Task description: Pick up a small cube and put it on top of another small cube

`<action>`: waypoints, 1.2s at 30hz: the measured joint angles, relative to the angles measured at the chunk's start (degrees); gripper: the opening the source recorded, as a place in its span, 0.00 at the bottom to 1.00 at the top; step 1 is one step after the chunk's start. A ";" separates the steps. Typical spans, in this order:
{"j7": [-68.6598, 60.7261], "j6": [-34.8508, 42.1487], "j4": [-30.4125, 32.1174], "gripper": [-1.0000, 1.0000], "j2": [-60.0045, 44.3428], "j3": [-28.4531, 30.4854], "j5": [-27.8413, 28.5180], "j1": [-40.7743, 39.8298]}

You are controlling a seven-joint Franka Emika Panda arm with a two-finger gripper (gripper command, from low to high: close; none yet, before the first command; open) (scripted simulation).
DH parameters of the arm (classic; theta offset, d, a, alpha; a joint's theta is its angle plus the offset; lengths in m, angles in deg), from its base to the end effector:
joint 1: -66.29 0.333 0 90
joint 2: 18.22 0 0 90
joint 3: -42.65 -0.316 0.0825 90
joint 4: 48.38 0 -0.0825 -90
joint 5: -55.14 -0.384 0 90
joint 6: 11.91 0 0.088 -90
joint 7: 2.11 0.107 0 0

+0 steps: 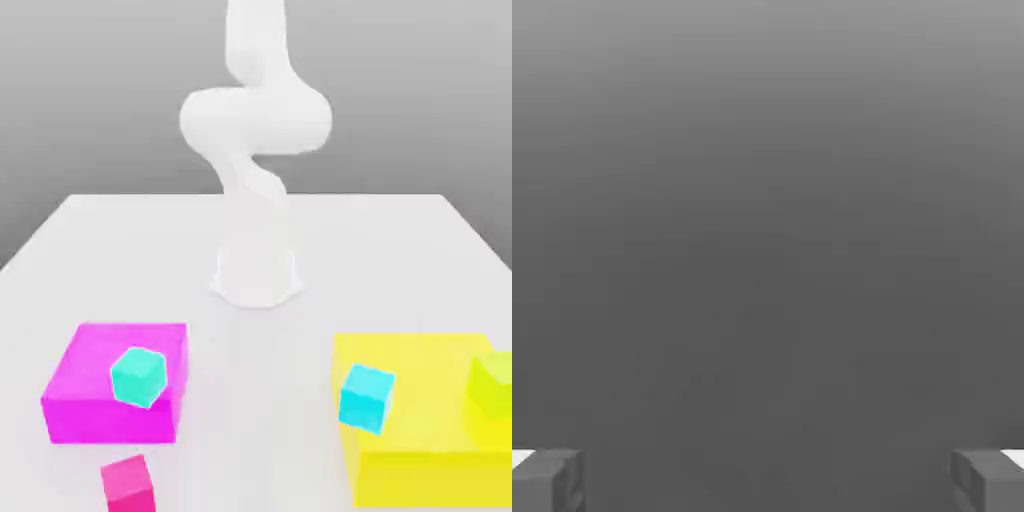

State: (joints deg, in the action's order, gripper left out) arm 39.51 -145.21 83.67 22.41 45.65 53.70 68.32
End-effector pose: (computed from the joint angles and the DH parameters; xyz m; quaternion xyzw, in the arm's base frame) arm 0.3799 -0.0130 0.6781 -0.8682 0.3437 -0.3242 0.1518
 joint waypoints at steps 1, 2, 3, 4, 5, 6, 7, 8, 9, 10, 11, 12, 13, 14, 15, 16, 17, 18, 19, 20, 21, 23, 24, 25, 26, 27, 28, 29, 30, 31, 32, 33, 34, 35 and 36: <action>-1.87 -0.65 0.11 0.50 -2.24 1.28 -0.69 0.83; -3.68 -1.29 0.23 0.50 -4.40 2.46 -1.39 1.58; -5.56 -1.87 0.32 0.50 -6.52 3.50 -2.21 2.13; -7.39 -2.48 0.43 0.50 -8.61 4.63 -2.97 2.81; -9.22 -3.08 0.53 0.50 -10.69 5.74 -3.73 3.48; -11.06 -3.68 0.64 0.50 -12.77 6.80 -4.53 4.08; -12.94 -4.27 0.74 0.50 -14.85 7.79 -5.37 4.60; -14.81 -4.87 0.84 0.50 -16.93 8.77 -6.21 5.13; -16.71 -5.45 0.94 0.50 -19.03 9.66 -7.10 5.55; -18.63 -6.03 1.04 0.50 -21.12 10.50 -8.01 5.92; -20.53 -6.61 1.14 0.50 -23.22 11.29 -8.90 6.26; -22.44 -7.19 1.23 0.50 -25.32 12.03 -9.80 6.53; -24.31 -7.75 1.32 0.50 -27.42 12.66 -10.66 6.71; -26.18 -8.35 1.43 0.50 -29.51 13.34 -11.51 6.95; -28.06 -8.93 1.53 0.50 -31.61 13.88 -12.36 7.05; -29.91 -9.52 1.63 0.50 -33.69 14.25 -13.16 6.98; -31.70 -10.11 1.73 0.50 -35.77 14.51 -13.90 6.72; -33.43 -10.72 1.84 0.50 -37.82 14.72 -14.55 6.45; -35.09 -11.35 1.95 0.50 -39.85 14.86 -15.09 6.08; -36.63 -12.00 2.07 0.50 -41.84 14.75 -15.47 5.48; -38.12 -12.68 2.20 0.50 -43.81 14.77 -15.77 5.08; -40.77 -14.11 2.49 0.50 -47.63 14.81 -15.91 4.27; -41.93 -14.87 2.65 0.50 -49.48 14.85 -15.74 3.88; -42.99 -15.65 2.82 0.50 -51.29 14.97 -15.43 3.51; -43.94 -16.44 2.99 0.50 -53.07 15.15 -14.95 3.15; -44.79 -17.27 3.18 0.50 -54.80 15.39 -14.35 2.81; -45.54 -18.10 3.37 0.50 -56.49 15.73 -13.60 2.52; -46.26 -19.04 3.47 0.50 -58.21 15.96 -13.06 2.22; -47.12 -20.33 3.26 0.50 -60.14 15.51 -13.43 1.65; -48.05 -21.78 2.89 0.50 -62.18 14.69 -14.30 0.92; -49.02 -23.32 2.45 0.50 -64.29 13.64 -15.41 0.05; -49.97 -24.91 1.98 0.50 -66.44 12.40 -16.60 -0.96; -50.71 -26.21 1.59 0.00 -68.18 11.33 -17.55 -1.85; -50.71 -26.21 1.59 0.00 -68.18 11.33 -17.55 -1.85; -50.71 -26.19 1.59 0.00 -68.18 11.33 -17.55 -1.85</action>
State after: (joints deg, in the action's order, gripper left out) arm -11.20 -171.40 85.26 -45.77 56.98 36.16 66.47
